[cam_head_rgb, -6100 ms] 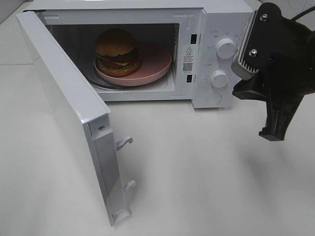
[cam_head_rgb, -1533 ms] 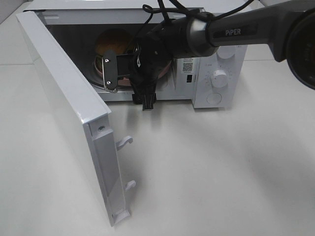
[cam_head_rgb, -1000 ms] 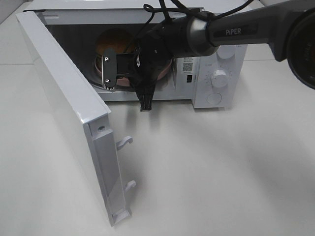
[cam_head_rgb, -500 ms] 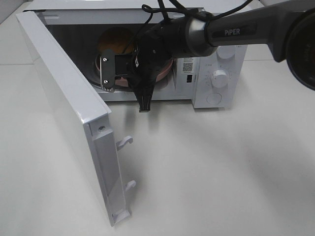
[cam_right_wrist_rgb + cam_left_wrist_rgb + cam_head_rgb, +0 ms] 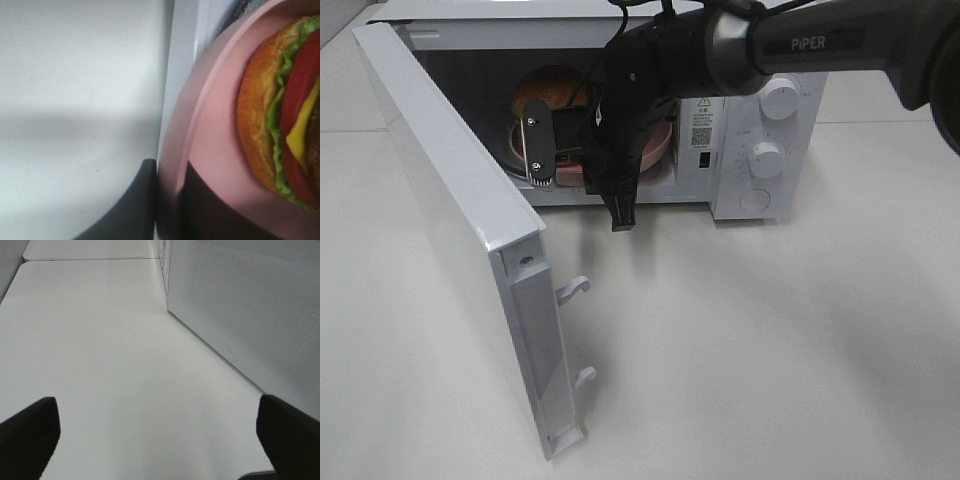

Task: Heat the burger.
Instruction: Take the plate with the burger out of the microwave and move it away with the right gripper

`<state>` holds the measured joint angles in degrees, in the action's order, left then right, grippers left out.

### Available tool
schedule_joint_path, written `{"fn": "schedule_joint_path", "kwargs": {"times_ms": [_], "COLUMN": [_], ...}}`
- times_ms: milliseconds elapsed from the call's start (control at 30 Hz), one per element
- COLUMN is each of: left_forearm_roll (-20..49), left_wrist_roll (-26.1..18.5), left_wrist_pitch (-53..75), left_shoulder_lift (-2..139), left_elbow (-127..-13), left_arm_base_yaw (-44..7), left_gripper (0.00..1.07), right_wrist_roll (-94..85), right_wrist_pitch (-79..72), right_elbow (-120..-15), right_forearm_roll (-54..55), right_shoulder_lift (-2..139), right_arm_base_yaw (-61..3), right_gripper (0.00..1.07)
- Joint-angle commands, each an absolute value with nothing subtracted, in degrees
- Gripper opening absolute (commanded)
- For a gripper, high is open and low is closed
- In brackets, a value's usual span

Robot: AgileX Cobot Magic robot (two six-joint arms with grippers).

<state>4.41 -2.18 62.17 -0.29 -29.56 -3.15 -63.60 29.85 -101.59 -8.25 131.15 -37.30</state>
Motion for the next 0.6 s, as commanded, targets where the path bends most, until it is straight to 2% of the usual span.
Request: {"fn": "schedule_joint_path", "kwargs": {"times_ms": [33,600], "left_forearm_roll": [4.3,4.3], "left_wrist_roll": [-1.7,-1.7], "left_wrist_pitch": [61.3,61.3], "left_shoulder_lift": [-1.1,-1.1], "left_elbow": [-29.6,-29.6], "left_arm_base_yaw": [-2.9,-2.9], "left_gripper": [1.0,1.0], "right_wrist_roll": [-65.9,-78.1], "right_wrist_pitch": [30.0,26.0], "right_elbow": [-100.8,-89.5], "right_forearm_roll": [-7.3,-6.1], "right_shoulder_lift": [129.6,120.1], "right_arm_base_yaw": [-37.5,-36.2], "right_gripper": [0.0,0.0]}}
